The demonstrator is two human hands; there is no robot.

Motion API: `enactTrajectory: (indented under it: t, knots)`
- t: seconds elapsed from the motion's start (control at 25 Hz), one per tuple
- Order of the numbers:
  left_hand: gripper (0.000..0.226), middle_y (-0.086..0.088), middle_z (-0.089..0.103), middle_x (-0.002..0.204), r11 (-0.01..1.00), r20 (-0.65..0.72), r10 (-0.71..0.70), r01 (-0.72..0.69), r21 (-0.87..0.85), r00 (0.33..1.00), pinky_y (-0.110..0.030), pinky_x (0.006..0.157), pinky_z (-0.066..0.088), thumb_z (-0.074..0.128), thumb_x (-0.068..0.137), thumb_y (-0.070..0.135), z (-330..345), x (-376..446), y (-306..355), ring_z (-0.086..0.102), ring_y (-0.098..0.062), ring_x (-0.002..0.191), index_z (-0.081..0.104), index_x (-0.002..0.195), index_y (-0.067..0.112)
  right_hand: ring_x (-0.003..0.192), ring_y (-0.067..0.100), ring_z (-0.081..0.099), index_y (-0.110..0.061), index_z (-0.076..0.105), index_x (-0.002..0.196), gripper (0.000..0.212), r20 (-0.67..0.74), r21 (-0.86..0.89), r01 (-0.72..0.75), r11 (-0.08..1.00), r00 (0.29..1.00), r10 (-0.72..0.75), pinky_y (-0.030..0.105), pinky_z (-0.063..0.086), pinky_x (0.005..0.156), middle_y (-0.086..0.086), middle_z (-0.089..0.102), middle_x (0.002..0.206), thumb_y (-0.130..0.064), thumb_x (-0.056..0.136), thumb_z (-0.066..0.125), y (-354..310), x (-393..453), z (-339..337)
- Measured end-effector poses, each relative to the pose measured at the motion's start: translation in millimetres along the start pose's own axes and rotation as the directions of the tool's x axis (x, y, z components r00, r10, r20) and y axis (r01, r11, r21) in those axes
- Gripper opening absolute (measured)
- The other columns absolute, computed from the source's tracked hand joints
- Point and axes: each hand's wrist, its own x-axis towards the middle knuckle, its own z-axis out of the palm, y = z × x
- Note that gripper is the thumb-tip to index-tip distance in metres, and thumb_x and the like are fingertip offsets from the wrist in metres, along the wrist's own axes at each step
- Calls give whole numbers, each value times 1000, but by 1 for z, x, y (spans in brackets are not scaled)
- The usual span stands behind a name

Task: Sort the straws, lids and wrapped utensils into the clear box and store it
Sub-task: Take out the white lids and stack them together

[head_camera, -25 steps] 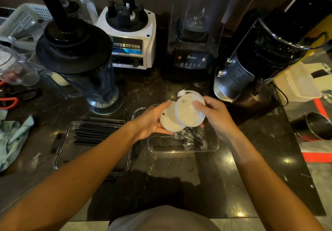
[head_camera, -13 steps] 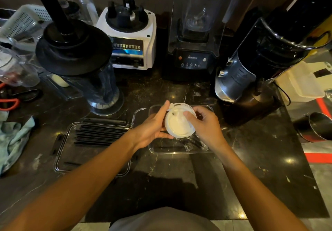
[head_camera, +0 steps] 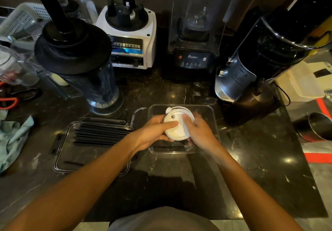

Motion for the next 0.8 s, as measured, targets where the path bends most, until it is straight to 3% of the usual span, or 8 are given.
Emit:
enactTrajectory:
  t: [0.16, 0.36, 0.56, 0.72, 0.8]
  knots:
    - [39, -16, 71, 129, 998, -4, -11, 10, -58, 1000, -40, 86, 60, 65, 100, 25, -1, 2, -2, 68, -32, 120, 62, 136, 14, 67, 19, 63, -24, 47, 129, 34, 43, 183, -81, 980, 996, 74, 26, 54, 51, 8, 69, 107, -49, 106, 47, -4, -5, 2]
    - [40, -15, 67, 135, 997, -27, -21, 19, -78, 999, -51, 103, 55, 61, 102, 26, 0, 4, -3, 64, -32, 125, 57, 140, 15, 63, 15, 67, -21, 53, 122, 24, -16, 138, 16, 990, 1000, -14, 25, 58, 51, 5, 70, 104, -39, 106, 53, -2, -4, 0]
    - [42, -15, 66, 136, 998, 11, 7, -6, -64, 1000, -53, 104, 54, 60, 103, 21, -4, 3, -4, 64, -32, 127, 54, 143, 12, 60, 13, 63, -20, 63, 122, 28, 107, 218, -59, 974, 994, 36, 26, 59, 54, 11, 72, 96, -41, 106, 53, -3, -8, -2]
    - [41, -14, 66, 138, 986, 11, 63, -60, -154, 998, -45, 100, 57, 59, 103, 18, -7, -2, -4, 63, -31, 127, 54, 144, 14, 69, 18, 66, -18, 64, 118, 24, 139, 355, -87, 931, 989, 40, 28, 61, 58, 15, 70, 110, -34, 100, 65, -6, -9, -6]
    - [41, -13, 66, 138, 982, 35, 71, -63, -181, 997, -42, 99, 57, 58, 103, 15, -7, -4, -3, 64, -30, 126, 55, 144, 16, 71, 17, 69, -17, 63, 116, 22, 138, 331, -77, 940, 990, 33, 27, 60, 58, 12, 70, 109, -30, 99, 67, -6, -11, -7]
